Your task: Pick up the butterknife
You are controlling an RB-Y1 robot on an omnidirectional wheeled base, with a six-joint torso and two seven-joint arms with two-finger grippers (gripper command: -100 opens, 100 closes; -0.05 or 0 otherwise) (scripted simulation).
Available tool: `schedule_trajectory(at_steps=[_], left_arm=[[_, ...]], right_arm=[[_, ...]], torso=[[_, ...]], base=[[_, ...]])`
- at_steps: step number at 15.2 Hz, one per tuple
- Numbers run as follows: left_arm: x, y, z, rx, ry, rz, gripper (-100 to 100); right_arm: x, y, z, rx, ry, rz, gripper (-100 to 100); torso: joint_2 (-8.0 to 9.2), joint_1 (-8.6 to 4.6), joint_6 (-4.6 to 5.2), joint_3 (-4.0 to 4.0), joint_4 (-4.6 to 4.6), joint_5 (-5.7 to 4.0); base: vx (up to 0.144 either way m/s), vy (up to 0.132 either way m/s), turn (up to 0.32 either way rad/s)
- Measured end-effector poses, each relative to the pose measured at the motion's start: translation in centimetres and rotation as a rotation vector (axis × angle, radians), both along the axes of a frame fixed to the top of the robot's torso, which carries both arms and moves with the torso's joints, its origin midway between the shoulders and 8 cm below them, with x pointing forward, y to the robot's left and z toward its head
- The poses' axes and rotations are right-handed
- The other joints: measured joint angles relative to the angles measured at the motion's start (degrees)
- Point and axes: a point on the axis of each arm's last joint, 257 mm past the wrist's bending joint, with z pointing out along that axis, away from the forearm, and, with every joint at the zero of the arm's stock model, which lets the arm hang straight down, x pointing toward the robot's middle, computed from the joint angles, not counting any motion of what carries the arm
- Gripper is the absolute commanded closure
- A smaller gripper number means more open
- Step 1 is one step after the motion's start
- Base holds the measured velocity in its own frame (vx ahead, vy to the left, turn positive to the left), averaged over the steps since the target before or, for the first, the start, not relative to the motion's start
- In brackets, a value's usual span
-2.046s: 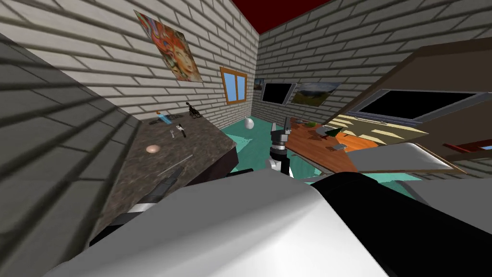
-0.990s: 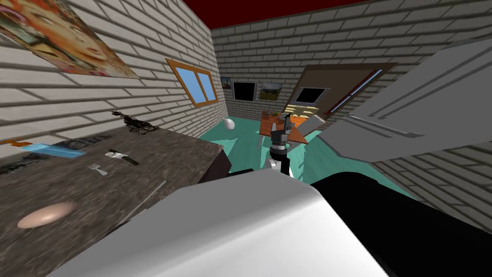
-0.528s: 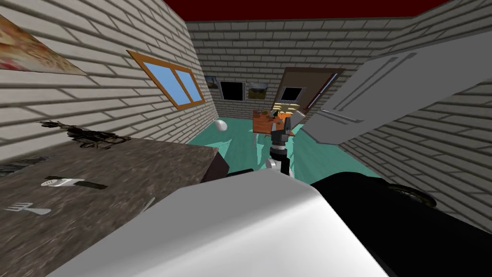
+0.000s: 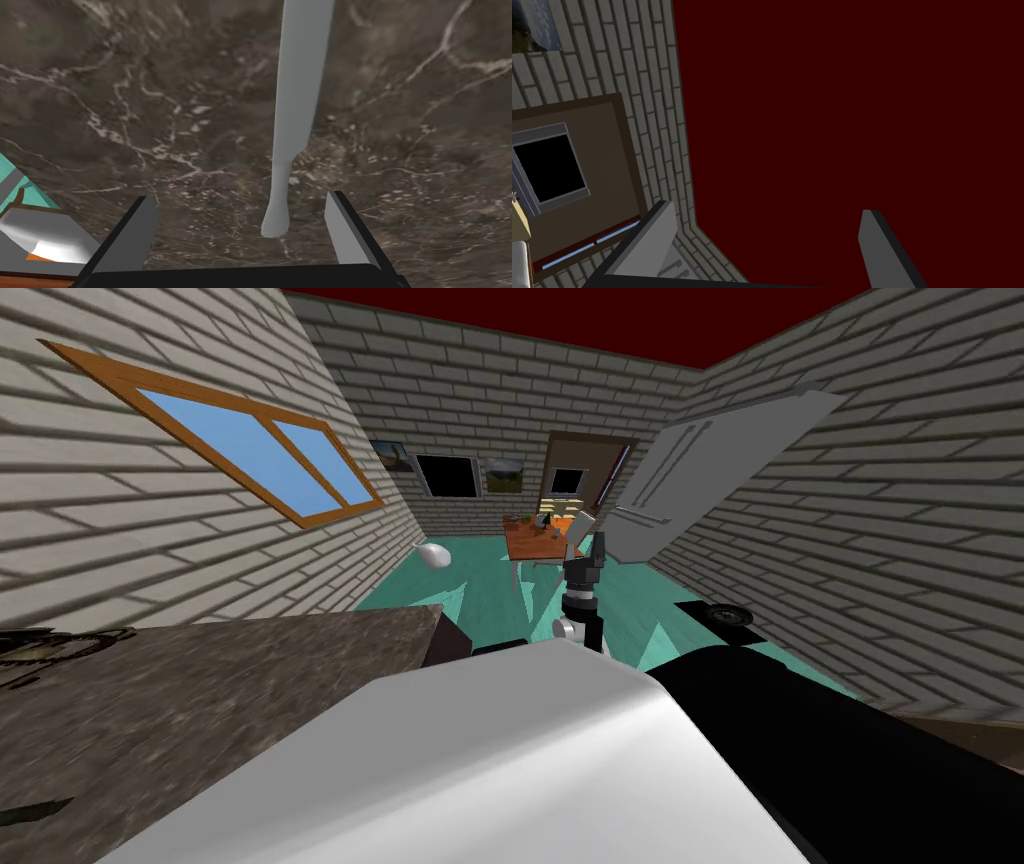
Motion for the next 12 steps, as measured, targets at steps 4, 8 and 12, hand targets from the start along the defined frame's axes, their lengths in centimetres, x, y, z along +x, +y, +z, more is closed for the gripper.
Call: schedule_trajectory(at_steps=[4, 8, 12], left_arm=[[-3.5, -0.5, -0.2, -0.010, 0.093, -0.039, -100], [-3.6, -0.6, -1.3, -0.003, 0.085, -0.031, -100], [-3.5, -0.6, -1.8, 0.000, 0.084, -0.028, 100]], right_arm=[[0.0, 0.0, 0.0, 0.000, 0.000, 0.000, 0], [0.0, 0.0, 0.0, 0.000, 0.000, 0.000, 0], [0.0, 0.0, 0.0, 0.000, 0.000, 0.000, 0]], torso=[[-0.08, -0.08, -0.08, -0.04, -0.01, -0.01], [-0.07, -0.50, -0.10, -0.03, 0.00, -0.10], [-0.10, -0.44, -0.10, -0.05, -0.01, -0.11]], base=[[-0.008, 0.051, -0.188], [-0.011, -0.030, -0.033], [-0.003, -0.005, -0.002]])
